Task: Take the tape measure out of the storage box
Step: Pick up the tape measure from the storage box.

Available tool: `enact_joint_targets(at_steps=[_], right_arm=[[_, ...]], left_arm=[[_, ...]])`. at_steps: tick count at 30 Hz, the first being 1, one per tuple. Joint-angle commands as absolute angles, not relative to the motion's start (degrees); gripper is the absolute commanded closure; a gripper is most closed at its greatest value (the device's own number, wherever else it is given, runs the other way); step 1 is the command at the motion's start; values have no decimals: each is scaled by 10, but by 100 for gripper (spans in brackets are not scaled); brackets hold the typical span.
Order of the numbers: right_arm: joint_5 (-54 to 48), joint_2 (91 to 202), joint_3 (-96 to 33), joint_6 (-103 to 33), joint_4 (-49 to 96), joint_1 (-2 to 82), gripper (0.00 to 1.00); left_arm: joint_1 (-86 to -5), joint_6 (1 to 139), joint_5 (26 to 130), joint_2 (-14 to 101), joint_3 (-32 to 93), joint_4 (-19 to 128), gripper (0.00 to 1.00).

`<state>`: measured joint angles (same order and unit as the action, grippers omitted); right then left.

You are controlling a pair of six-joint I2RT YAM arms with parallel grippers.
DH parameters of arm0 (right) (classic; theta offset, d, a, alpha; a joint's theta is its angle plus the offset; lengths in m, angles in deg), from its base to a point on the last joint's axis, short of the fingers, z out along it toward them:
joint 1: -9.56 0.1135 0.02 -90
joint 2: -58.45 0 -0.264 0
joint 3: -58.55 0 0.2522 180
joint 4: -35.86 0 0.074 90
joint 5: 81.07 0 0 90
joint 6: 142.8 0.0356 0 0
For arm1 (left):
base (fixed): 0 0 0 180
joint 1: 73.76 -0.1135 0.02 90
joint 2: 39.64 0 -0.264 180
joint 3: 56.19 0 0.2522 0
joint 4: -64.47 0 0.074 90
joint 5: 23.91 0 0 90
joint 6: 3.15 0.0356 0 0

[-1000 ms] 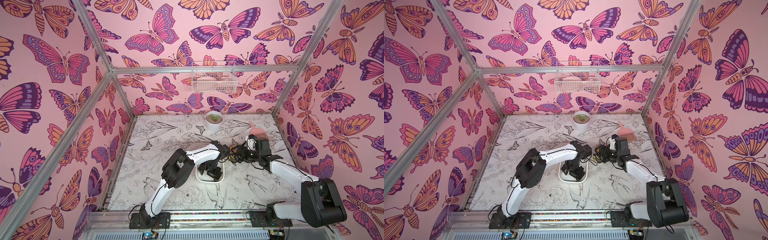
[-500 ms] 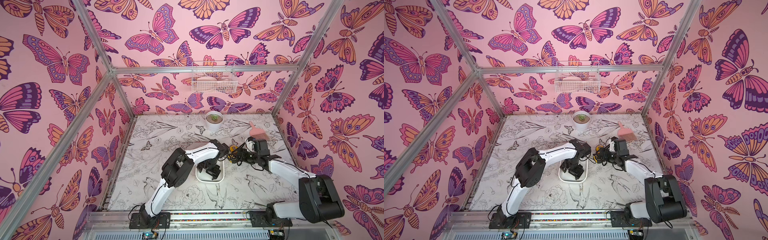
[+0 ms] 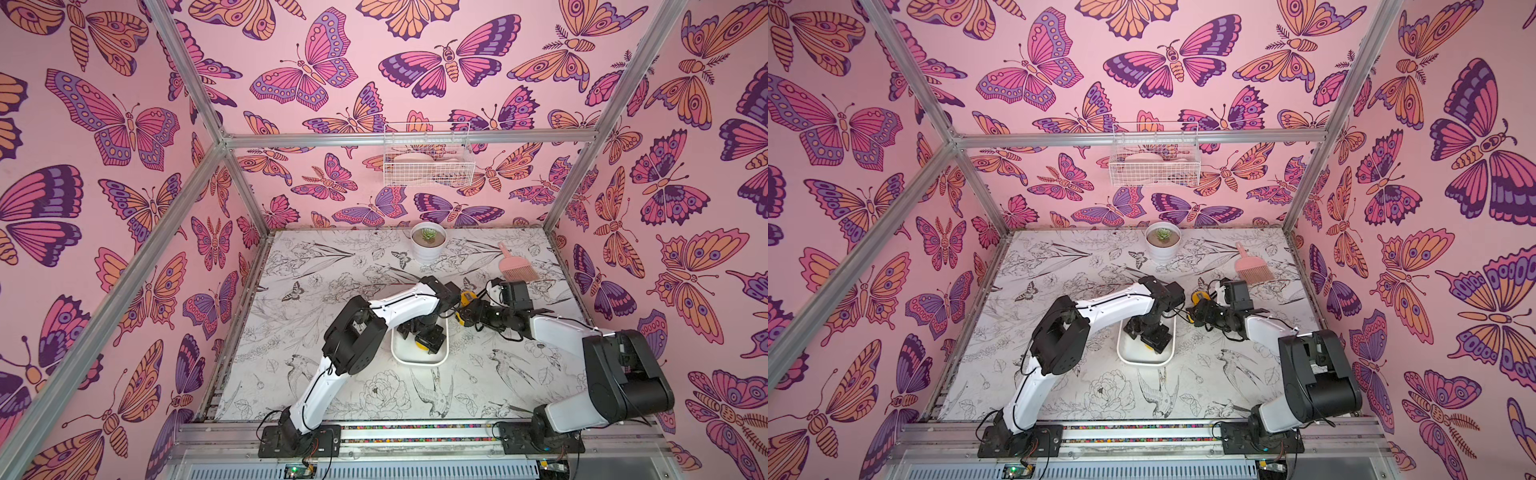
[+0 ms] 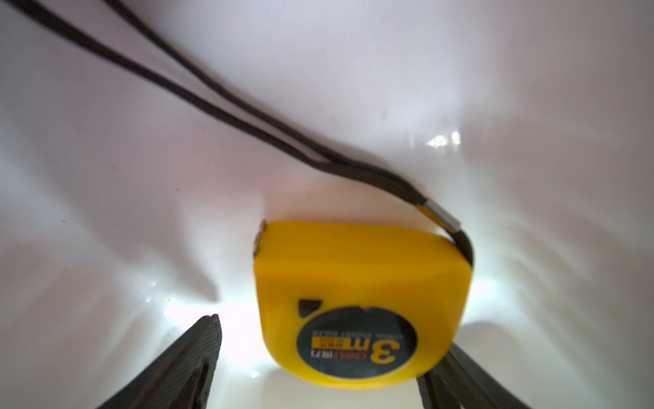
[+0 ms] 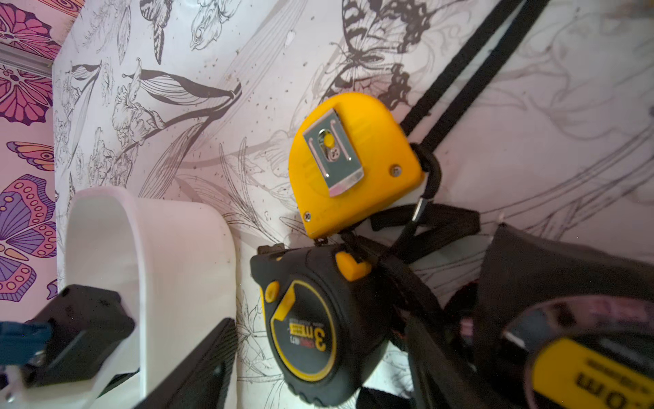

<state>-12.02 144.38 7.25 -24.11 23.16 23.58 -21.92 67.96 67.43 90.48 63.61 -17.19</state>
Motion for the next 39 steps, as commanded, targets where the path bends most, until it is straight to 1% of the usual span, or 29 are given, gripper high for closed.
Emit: enact_joint_targets(at_steps=[1,7,14,21,30,33,36,39], right_arm=[[-113,1429,64,-241,230,239,21],[-107,1407,63,-243,221,239,20],[-108,1402,55,-248,209,239,21],[-107,1399,55,-247,213,240,20],[-110,1396,54,-247,210,239,20],[-112,1400,52,-247,208,239,20],[-111,1395,52,-247,207,239,20],[-109,1394,52,-249,206,239,20]], left_arm=[[-224,681,664,933,652,-159,11],[-225,693,655,930,637,-99,8],[-236,686,664,913,604,-57,7],[-237,666,670,885,565,-13,13],[-234,656,640,862,547,-3,15],[-233,651,649,872,561,-3,14],[-230,646,648,874,562,2,7],[-230,641,655,884,566,6,7]])
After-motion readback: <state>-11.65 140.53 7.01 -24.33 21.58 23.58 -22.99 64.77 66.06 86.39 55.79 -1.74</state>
